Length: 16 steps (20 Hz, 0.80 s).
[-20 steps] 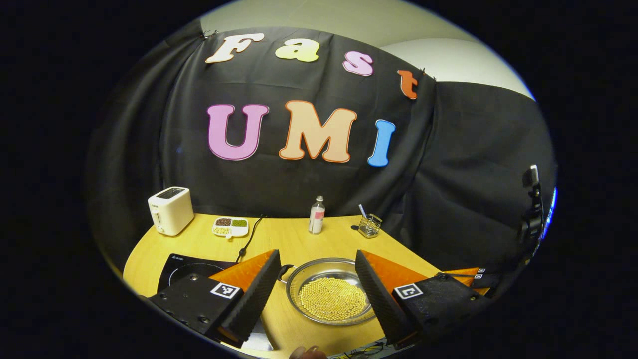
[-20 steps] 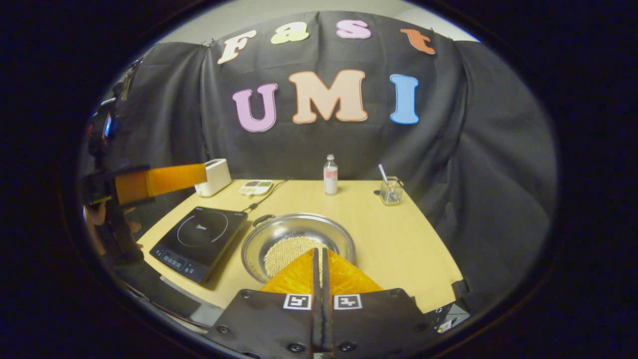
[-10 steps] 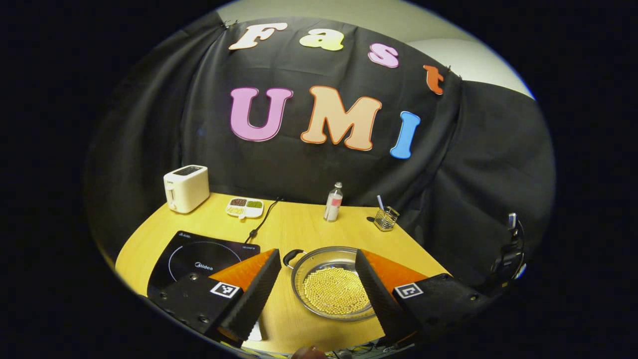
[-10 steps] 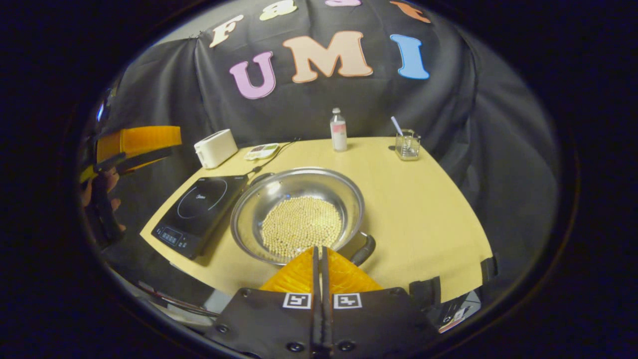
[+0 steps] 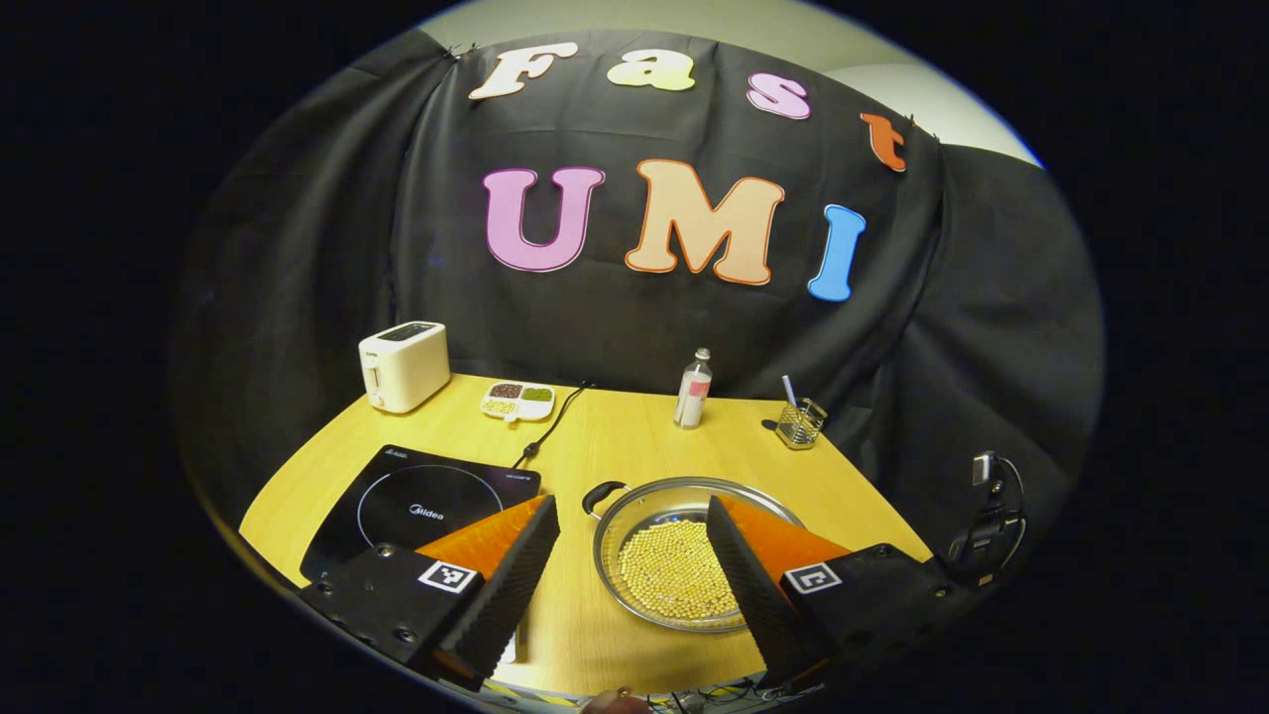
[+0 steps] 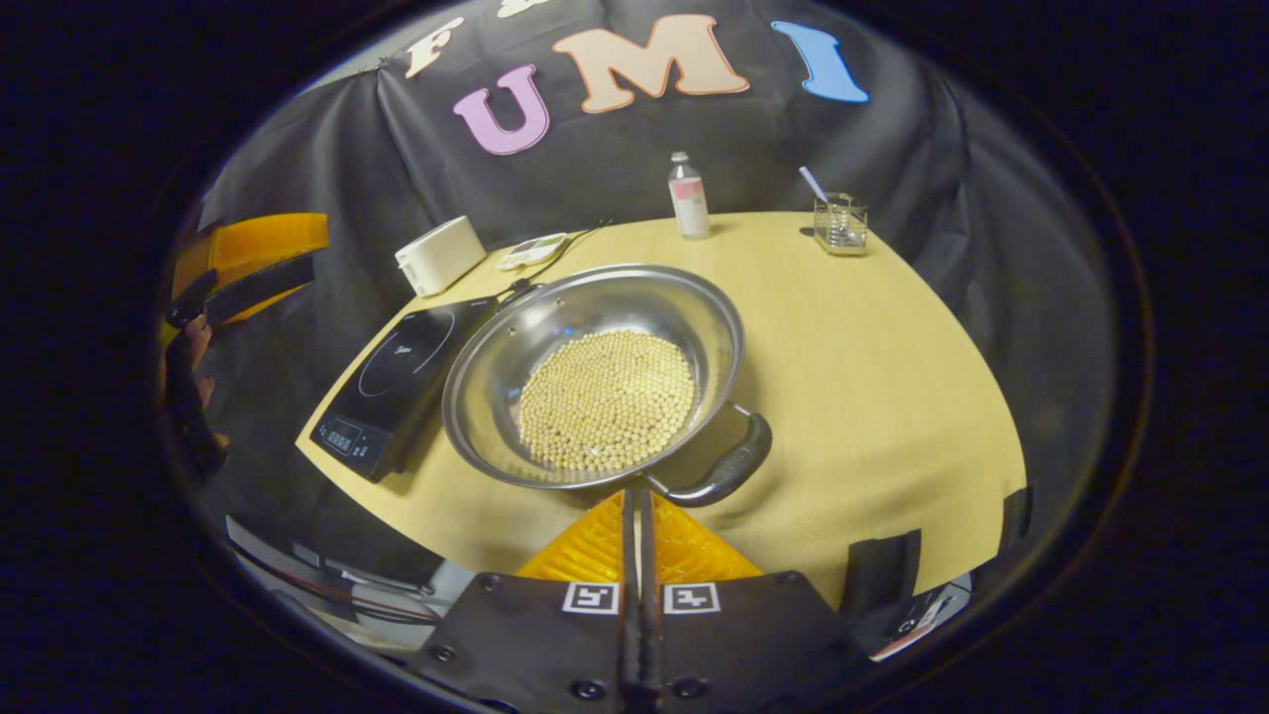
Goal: First push the handle of the pot to place it horizontally, then grasp the pot with both hands and set it on the induction cooktop.
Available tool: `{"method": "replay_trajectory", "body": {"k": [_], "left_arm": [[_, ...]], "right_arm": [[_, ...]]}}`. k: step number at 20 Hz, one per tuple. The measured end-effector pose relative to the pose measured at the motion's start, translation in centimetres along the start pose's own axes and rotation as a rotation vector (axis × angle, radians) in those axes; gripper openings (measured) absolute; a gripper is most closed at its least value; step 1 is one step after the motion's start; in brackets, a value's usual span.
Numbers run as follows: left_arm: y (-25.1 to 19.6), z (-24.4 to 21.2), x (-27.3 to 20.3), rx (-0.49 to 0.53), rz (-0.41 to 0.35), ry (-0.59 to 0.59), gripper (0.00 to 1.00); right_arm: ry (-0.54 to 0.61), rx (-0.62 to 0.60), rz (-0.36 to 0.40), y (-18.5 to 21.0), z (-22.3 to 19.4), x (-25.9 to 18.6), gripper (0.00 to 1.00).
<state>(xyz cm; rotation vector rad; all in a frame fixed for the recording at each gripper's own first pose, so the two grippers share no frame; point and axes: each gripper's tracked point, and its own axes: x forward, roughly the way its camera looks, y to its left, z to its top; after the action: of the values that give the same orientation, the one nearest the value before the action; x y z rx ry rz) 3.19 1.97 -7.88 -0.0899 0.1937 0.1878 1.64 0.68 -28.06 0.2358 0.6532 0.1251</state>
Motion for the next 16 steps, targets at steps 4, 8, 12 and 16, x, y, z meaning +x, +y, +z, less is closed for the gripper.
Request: {"method": "replay_trajectory", "body": {"k": [4,8,12,16], "left_arm": [[0.8,-0.2,-0.2,-0.018,0.068,0.004,0.97],[1.0,-0.3,-0.4,-0.025,0.124,-0.001,0.97],[0.3,-0.6,-0.7,-0.040,0.153,-0.001,0.97],[-0.1,-0.6,-0.4,-0.062,0.174,-0.009,0.97]], "right_arm": [[0.054,0.002,0.046,-0.2,-0.9,1.1,0.02],[0.074,-0.020,0.087,-0.5,-0.9,1.6,0.00],[0.086,-0.036,0.113,-1.3,-0.5,1.9,0.02],[0.089,-0.072,0.136,-2.2,0.4,2.2,0.02]]}}
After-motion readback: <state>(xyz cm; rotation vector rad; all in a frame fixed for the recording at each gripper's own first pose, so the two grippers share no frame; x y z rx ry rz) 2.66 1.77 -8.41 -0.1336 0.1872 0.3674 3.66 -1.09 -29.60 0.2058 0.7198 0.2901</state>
